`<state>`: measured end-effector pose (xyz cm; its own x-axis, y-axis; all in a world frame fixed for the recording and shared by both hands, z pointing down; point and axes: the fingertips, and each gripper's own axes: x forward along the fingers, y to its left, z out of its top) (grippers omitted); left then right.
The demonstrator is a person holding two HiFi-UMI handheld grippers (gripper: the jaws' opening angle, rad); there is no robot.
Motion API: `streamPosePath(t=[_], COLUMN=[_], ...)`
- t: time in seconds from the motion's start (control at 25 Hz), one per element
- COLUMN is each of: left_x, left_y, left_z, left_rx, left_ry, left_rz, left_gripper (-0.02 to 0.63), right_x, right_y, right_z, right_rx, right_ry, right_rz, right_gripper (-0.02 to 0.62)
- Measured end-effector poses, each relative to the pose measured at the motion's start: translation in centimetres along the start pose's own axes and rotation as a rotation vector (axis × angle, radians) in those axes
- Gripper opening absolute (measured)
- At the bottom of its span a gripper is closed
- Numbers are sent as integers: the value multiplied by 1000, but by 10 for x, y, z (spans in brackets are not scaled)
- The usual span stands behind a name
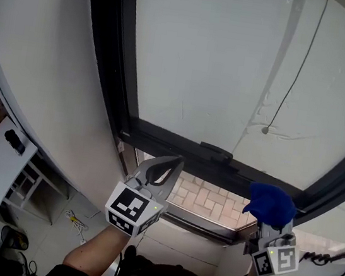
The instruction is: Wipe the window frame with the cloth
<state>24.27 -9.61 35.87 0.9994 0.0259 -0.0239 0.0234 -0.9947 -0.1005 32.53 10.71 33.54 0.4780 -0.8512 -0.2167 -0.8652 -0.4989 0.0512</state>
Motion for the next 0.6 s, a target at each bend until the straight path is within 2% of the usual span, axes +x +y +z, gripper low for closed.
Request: streamPosePath(t=[0.08,0.12,0.2,0.6], left_x=[0,0,2,-2], left_y=[-7,-10,-13,-4], left_z=[-6,-8,-7,-9], left_rx=[-15,-19,-11,-6], left_ry=[22,29,23,-4], left_rz=[-16,-27,-47,-111], left_gripper=[-7,-7,-7,-8], right_x=[2,0,-3,15], right_y=[8,5,1,28], right_z=[-2,-11,-28,-42], right_rx=[21,32,51,90], right_ry=[3,24,54,57], right_rz=[19,1,-29,-55], right_gripper=[52,52,52,51])
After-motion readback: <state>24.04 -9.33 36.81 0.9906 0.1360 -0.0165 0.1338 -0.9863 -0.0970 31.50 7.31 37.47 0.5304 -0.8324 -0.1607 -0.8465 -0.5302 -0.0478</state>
